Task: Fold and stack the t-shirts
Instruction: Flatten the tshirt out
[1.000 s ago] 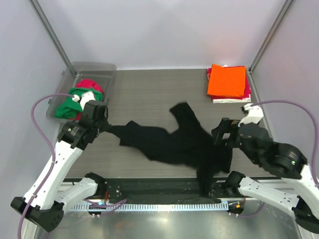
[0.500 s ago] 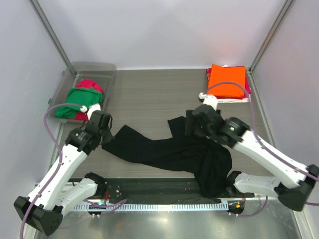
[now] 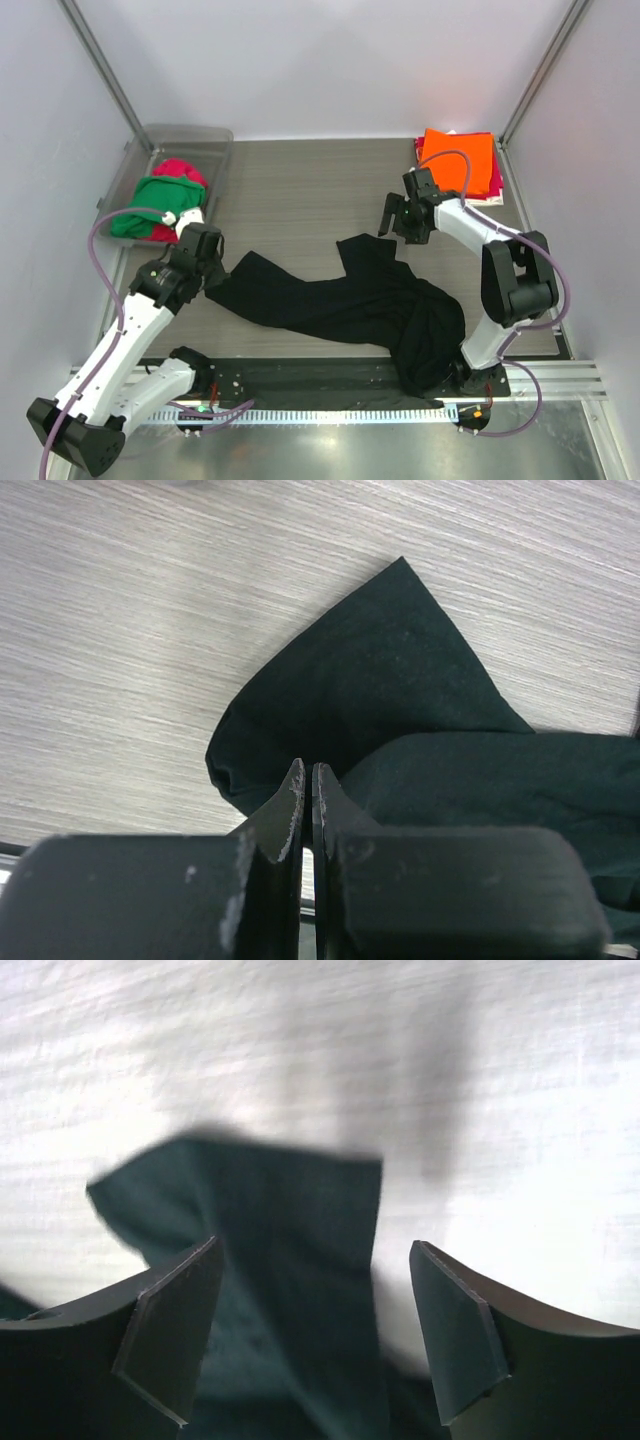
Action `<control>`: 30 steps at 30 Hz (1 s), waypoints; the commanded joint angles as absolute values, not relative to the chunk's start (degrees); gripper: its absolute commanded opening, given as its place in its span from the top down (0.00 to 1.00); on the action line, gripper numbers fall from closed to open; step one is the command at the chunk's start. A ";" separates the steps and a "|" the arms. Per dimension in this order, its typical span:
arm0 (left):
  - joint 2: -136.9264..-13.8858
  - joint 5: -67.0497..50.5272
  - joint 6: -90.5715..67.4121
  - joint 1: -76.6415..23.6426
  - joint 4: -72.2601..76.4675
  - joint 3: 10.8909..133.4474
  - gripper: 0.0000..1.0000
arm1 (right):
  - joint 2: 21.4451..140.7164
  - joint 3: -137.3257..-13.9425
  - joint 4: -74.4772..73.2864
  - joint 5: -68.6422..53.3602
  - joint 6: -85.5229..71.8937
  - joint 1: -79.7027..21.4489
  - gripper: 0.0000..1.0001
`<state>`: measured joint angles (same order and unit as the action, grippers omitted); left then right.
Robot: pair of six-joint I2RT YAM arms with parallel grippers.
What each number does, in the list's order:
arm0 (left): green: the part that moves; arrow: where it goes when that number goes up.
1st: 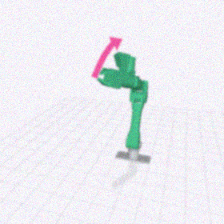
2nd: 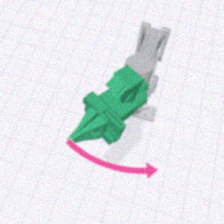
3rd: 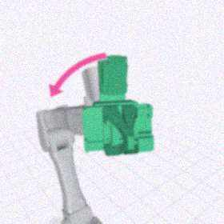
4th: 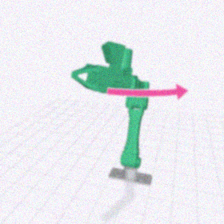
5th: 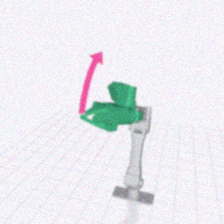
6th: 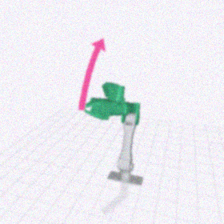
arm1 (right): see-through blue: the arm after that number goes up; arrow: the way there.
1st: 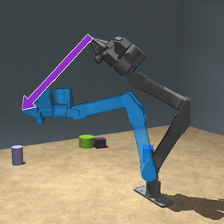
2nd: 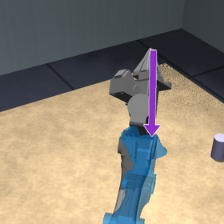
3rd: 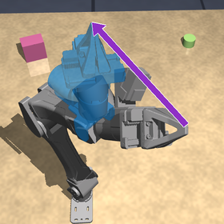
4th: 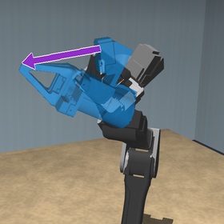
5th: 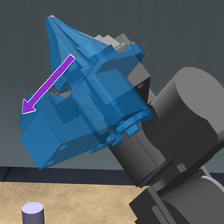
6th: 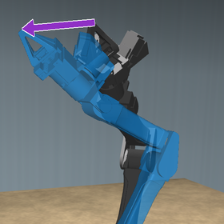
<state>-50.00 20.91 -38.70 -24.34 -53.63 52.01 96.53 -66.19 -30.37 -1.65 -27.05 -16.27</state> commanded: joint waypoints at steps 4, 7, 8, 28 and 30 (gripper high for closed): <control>-49.04 19.69 -37.62 -24.08 -50.71 51.33 1.00 | 100.89 -66.45 -23.03 -8.35 -26.98 -13.45 0.25; -49.30 19.43 -37.53 -24.08 -50.54 51.24 1.00 | 103.09 -65.04 -20.75 -10.19 -27.77 -13.53 0.27; -49.31 19.42 -37.53 -24.00 -50.54 51.24 1.00 | 103.44 -64.69 -20.22 -10.54 -28.03 -13.54 0.28; -50.36 20.04 -37.79 -23.99 -50.54 51.15 1.00 | 106.70 -59.68 -12.83 -14.41 -31.12 -16.35 0.99; -50.62 20.13 -37.88 -24.00 -50.62 51.15 1.00 | 105.04 -60.38 -13.36 -14.33 -30.85 -16.26 0.99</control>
